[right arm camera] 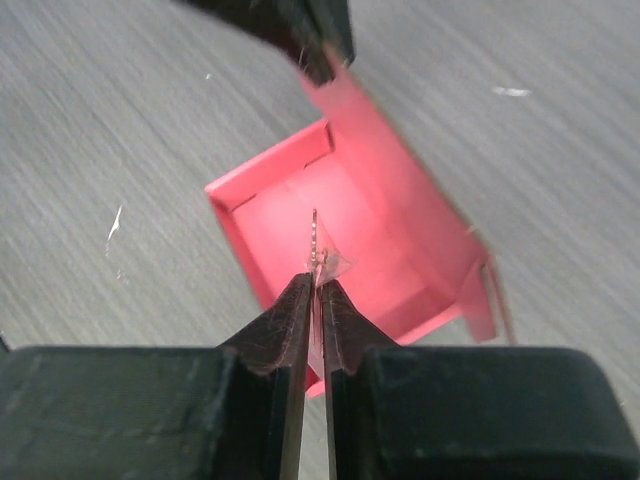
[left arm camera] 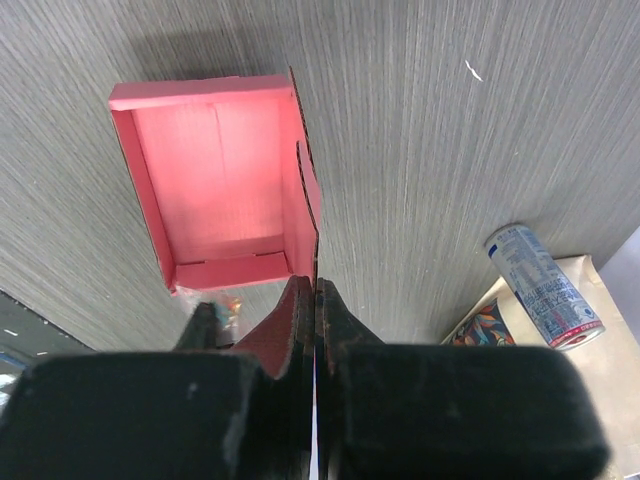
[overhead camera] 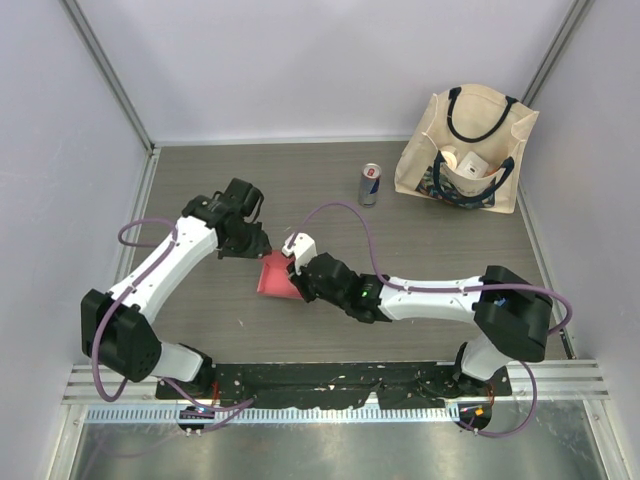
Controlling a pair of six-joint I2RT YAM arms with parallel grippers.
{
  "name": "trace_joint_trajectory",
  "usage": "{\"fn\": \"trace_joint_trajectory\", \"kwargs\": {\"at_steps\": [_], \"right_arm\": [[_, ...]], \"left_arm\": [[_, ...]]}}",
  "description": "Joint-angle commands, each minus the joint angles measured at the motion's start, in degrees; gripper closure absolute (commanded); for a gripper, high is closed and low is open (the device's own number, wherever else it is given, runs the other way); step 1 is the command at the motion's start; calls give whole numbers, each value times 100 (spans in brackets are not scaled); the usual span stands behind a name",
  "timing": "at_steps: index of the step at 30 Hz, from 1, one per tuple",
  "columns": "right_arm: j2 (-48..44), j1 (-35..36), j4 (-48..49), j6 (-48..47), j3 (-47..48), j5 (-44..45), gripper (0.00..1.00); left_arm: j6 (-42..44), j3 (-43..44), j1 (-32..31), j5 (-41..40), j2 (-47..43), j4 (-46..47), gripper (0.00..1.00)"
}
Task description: Fold the paper box
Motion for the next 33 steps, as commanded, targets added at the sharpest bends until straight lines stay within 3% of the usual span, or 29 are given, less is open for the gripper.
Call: {"fn": "trace_joint_trajectory", "kwargs": {"at_steps": [1,5,11,12,15,23,27,33], "right_arm": [[28,9,1129,-825,-158,419,84],[318,0,1463,-1406,-203,279,80],[671,9,1578,-1583,26,577,54],[557,9,1569,-1531,-52,603,47],[-47,35,1429,-1172,-324,455,41],[-2290,159,296,200,-1283,568,36],[-2336,63,-302,18,-1073,622,36],[-1668,-245,-373,-466,-537,323,41]], "left_arm": [[-137,-8,7,-36,-79,-230,100],[-129,-104,7,122,-115,-151,100],[-172,-254,7,140,-290,-159,100],[-164,-262,16,131,-316,-185,100],[-172,-262,7,87,-378,-212,100],[-93,-263,-10,148,-335,-124,100],[-85,-210,-72,61,-325,-168,100],[-93,-201,-80,43,-360,-177,100]]}}
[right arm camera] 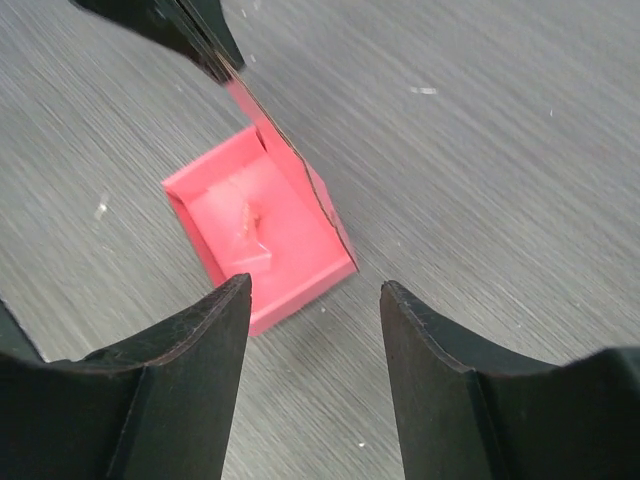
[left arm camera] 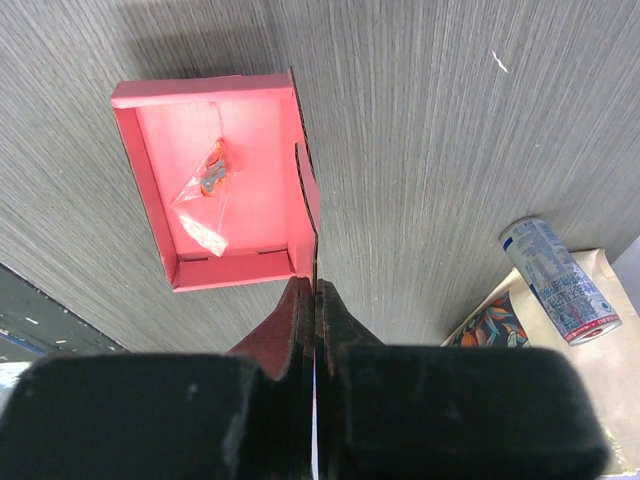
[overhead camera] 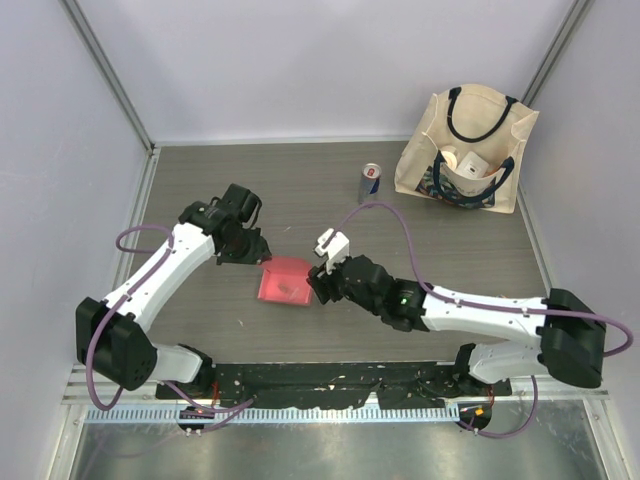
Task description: Fold the paper box
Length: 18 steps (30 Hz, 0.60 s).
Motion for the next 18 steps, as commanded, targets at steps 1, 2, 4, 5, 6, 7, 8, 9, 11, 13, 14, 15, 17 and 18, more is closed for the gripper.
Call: {"fn": "trace_joint_trajectory", "kwargs": {"at_steps": [1,2,4,5,6,7,8,9,11,13,14,15,17,18], "right_arm": [[363,-432,-176,-313,438,-254,42],[433,-539,-98,-340,421,-386,43],[504,-776,201,-454,359,-772,44],[600,-804,254,-524,403,-878,45],[653,-804,307,-595,438,-1019,46],[715,-804,325,-621,482,-1081,47],[793,-804,333,-752,578,-1151,49],[916,-795,325,-780,622,-1274,50],[1040,-795,368,-815,710,-1310,52],[1172,-795,351,-894,755,-1432,53],[1190,-804,290,-920,816,-1477,54],[1198,-795,237,-903,808,-1477,54],[1120,-795,193,-885,738,-1363,54],[1085,-795,158,-868,728,-1345,53]], "left_arm": [[-56,57,-37,-114,-111,-120,100],[-48,48,-28,-123,-111,-111,100],[-21,22,-28,-141,-129,-129,100],[-21,4,-37,-149,-138,-111,100],[-12,-13,-37,-141,-147,-103,100],[-21,-57,-28,-132,-147,-59,100],[-30,-92,-37,-106,-155,-24,100],[-47,-127,-37,-88,-155,20,100],[-47,-189,-37,-44,-164,126,100],[-56,-181,-28,-96,-164,117,100],[-48,-172,-37,-114,-173,117,100],[-56,-172,-28,-132,-173,109,100],[-65,-163,-28,-176,-199,117,100],[-65,-154,-28,-185,-208,126,100]]}}
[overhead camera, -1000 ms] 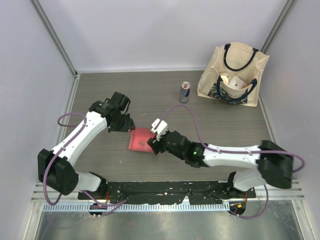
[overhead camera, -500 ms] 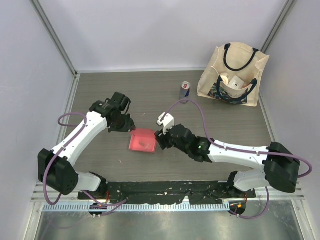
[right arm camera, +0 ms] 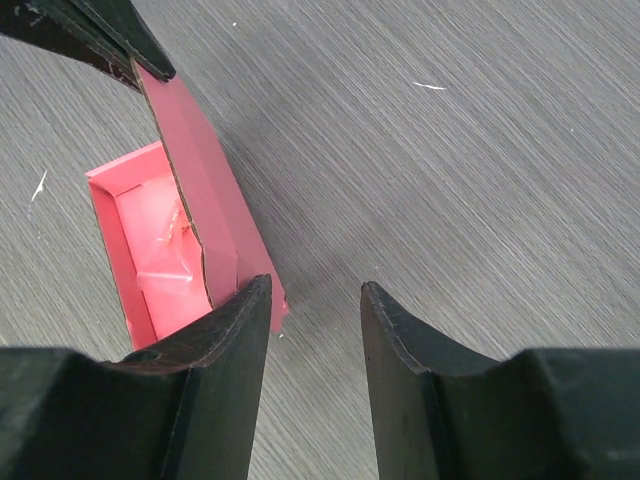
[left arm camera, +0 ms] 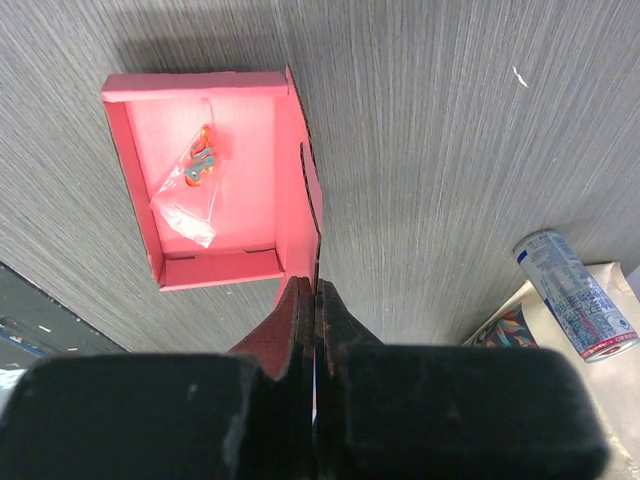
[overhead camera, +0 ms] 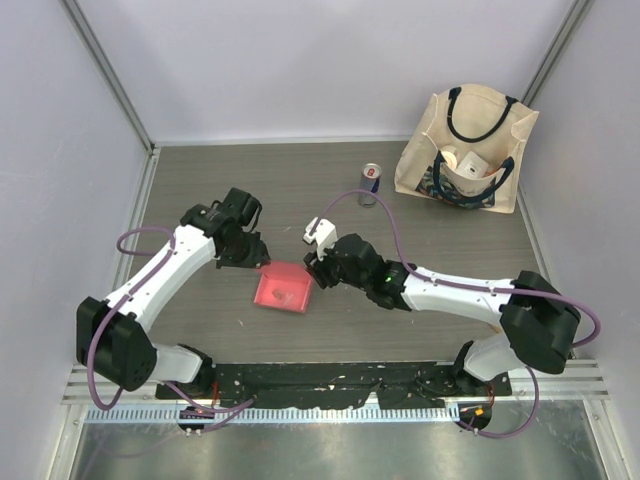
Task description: Fold the paper box
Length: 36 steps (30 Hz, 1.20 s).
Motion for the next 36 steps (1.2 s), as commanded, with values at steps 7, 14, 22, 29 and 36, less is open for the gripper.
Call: {"fn": "trace_joint_trajectory", "kwargs": {"at_steps": [7,14,22,29,36], "right_arm": [[-813,164,-181,112,-248,197,50],[-815,235,100,113,-425,189,50],[-33,235,426,-81,14,163,55],[135,235,812,-37,94,215,67],[390,227,848,-37,243,197,99]], "left_arm": [[-23,130,-17,-182,-158,56,100],[3,130,-17,-174,-149,91,100],[3,87,-17,-200,-246,21,100],[21,-10,-17,-156,-325,82,100],[108,-194,-26,-103,-395,293,88]]}}
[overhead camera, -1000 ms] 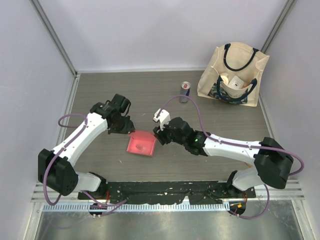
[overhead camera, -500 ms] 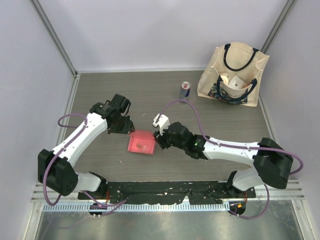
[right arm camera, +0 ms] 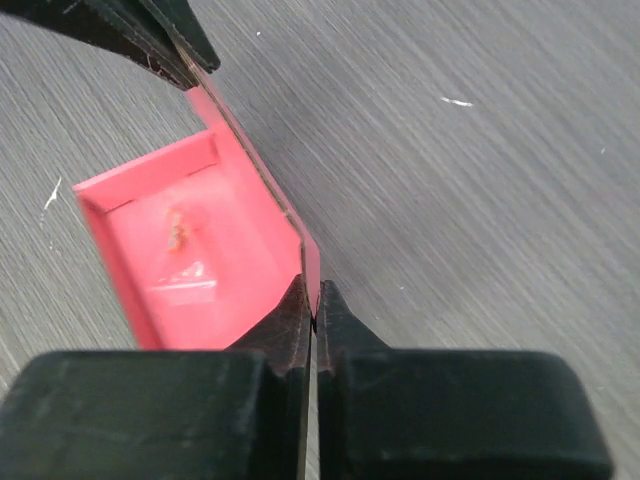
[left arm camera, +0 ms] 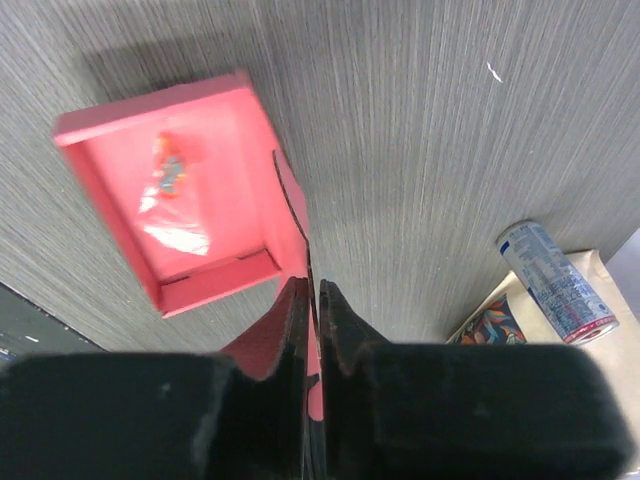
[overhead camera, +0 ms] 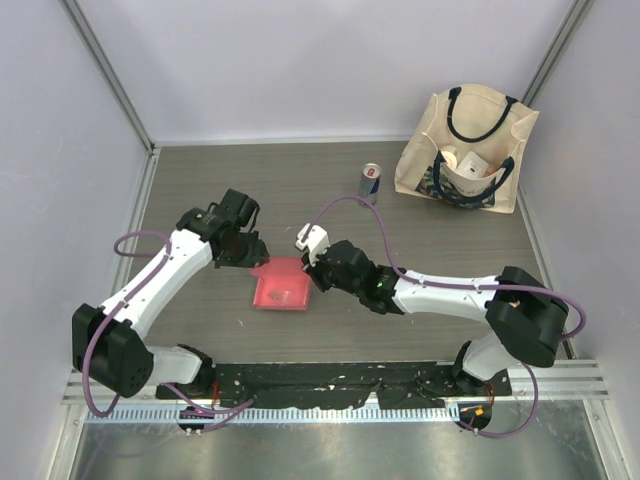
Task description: Fold the paper box
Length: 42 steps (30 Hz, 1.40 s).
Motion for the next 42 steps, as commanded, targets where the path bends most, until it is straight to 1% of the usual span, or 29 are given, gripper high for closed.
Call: {"fn": "trace_joint_trajectory", "kwargs": {"at_steps": [1,2,3,4,5,6,7,8,9,10,11,12,13,14,15,16,17,18,21,23,24,25,28,29,32,36,38,39,42], "right_arm": [[93,4,310,-11,268,112,99],[58,-5,266,-46,215,139,99],[-56,-22,249,-55,136,191,99],[-126,-57,240,-46,49,157,99],[-223,-197,179,-20,-118,61,99],[-398,-259,161,-20,-206,-149,99],[-521,-295,143,-37,-416,-186,99],[-627,-347,134,-72,-522,-247,99],[-733,-487,125,-159,-619,-396,99],[-908,-593,99,-204,-751,-937,99],[-962,-707,-14,-239,-796,-1203,99],[-1006,-934,-111,-309,-813,-1450,99],[-1076,-1041,-190,-327,-866,-1922,99],[-1103,-1147,-191,-336,-910,-2135,99],[-1120,-1330,-208,-362,-936,-2355,99],[-1129,-1384,-304,-423,-945,-2584,99],[-1120,-1437,-357,-467,-945,-2734,99],[-1103,-1481,-454,-529,-928,-2840,99],[-1024,-1587,-692,-635,-831,-3034,99],[-1024,-1622,-710,-661,-849,-3086,99],[-1032,-1631,-692,-670,-866,-3087,99],[-1041,-1640,-648,-670,-892,-3078,99],[-1033,-1657,-613,-679,-884,-2982,99],[-1041,-1675,-613,-687,-875,-2929,99],[-1076,-1710,-517,-679,-901,-2788,99],[-1129,-1798,-262,-644,-963,-2691,99],[-1155,-1842,-244,-644,-972,-2726,99],[-1173,-1851,-244,-644,-972,-2744,99],[-1191,-1868,-244,-626,-963,-2797,99]], "left_arm": [[180,-81,-15,-77,-259,166,77],[303,-55,-6,-182,-312,158,51],[626,15,-15,-314,-365,97,40],[847,51,-6,-689,-548,88,31],[1171,60,-15,-919,-654,122,17],[1575,42,-6,-1121,-803,305,15],[2310,16,-6,-1576,-953,333,10],[2717,-63,-15,-1737,-1363,438,3],[3278,-429,-15,-1817,-1620,1231,2],[4815,-772,-6,-1740,-1909,1883,2],[5440,-1167,-15,-1269,-2600,2559,0],[6029,-1963,-6,-1029,-2911,3688,0],[6687,-2353,-15,-801,-3245,4187,0],[6929,-3045,-6,-207,-3666,4662,0],[7044,-3321,-6,-1,-3818,5389,1],[7220,-3559,3,219,-3889,5700,3],[7291,-3866,-6,613,-3881,5956,5],[7352,-3982,-6,773,-3811,6376,6],[7686,-4220,-24,1282,-3443,7089,12],[7993,-4291,-32,1407,-3223,7424,16],[8030,-4274,-41,1373,-2996,7444,18],[8047,-4256,-59,1390,-2898,7470,27],[8170,-4317,-164,1320,-2686,7707,36],[8188,-4378,-277,1285,-2694,7725,37],[8144,-4642,-462,1135,-2905,7848,36],[8092,-4941,-533,1039,-3160,7883,31],[8056,-4994,-533,960,-3125,7831,28],[8056,-5011,-525,968,-3090,7839,23],[8091,-4976,-533,959,-2923,7900,23]]}}
